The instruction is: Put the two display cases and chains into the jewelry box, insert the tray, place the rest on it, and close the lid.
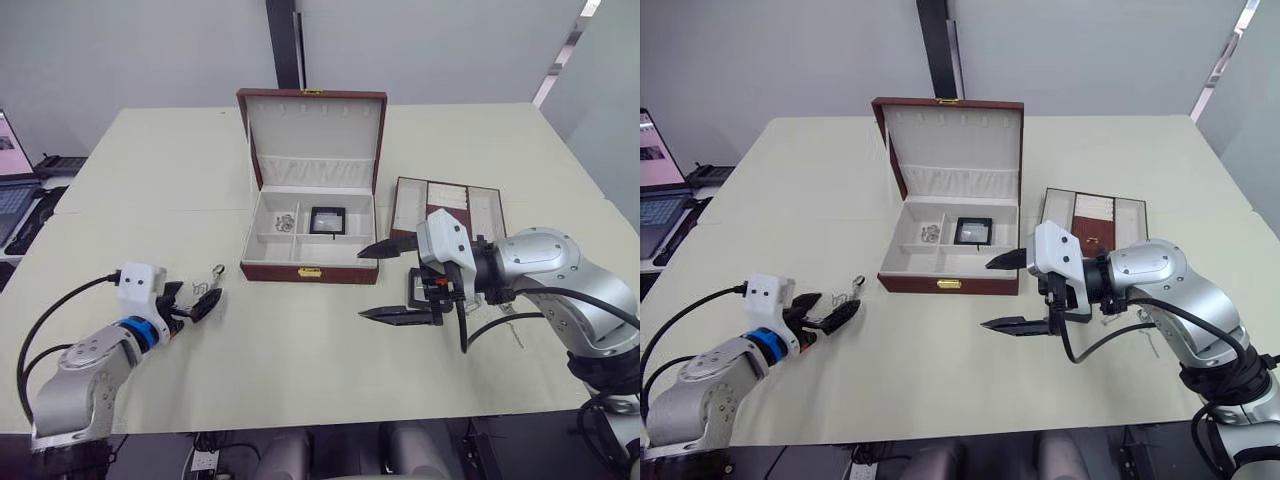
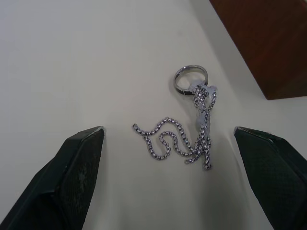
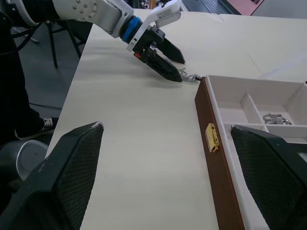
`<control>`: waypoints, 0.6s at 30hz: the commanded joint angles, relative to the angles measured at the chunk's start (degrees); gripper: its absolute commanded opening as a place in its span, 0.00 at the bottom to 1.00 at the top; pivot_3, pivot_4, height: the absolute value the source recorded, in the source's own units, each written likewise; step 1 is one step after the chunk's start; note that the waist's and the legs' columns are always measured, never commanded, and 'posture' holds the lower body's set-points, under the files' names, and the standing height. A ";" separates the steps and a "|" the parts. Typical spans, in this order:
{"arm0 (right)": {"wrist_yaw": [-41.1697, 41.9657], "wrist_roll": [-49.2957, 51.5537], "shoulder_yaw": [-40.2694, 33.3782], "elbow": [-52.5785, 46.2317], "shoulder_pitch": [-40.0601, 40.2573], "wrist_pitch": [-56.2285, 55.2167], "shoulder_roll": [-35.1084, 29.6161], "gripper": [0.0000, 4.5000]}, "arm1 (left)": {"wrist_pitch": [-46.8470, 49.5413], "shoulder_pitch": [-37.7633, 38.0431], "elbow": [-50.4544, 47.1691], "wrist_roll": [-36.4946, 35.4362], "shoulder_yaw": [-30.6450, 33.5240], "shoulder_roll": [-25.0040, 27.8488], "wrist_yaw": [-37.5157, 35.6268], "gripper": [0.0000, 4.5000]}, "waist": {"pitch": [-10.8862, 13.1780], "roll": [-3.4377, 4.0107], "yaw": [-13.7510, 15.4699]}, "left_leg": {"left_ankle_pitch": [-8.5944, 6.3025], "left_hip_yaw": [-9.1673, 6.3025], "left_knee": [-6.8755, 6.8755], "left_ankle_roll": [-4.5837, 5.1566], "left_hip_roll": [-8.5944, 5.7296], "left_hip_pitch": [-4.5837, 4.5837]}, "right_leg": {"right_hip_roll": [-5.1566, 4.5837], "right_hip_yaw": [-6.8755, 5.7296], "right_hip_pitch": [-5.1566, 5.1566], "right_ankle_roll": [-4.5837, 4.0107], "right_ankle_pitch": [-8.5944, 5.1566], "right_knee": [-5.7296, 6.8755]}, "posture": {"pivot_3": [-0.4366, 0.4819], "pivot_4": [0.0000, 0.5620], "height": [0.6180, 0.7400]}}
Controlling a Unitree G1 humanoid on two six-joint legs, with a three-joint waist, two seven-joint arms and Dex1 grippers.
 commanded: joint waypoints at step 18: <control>-2.21 0.82 -1.19 -4.10 0.61 1.22 -0.12 1.00 | -4.01 -3.75 6.89 2.67 -3.10 1.91 -4.64 0.01 | -0.03 0.05 0.34 | 0.00 -0.03 0.01 0.00 -0.02 0.01 | -0.05 -0.01 0.02 0.01 0.00 0.00 | 0.48 0.27 1.00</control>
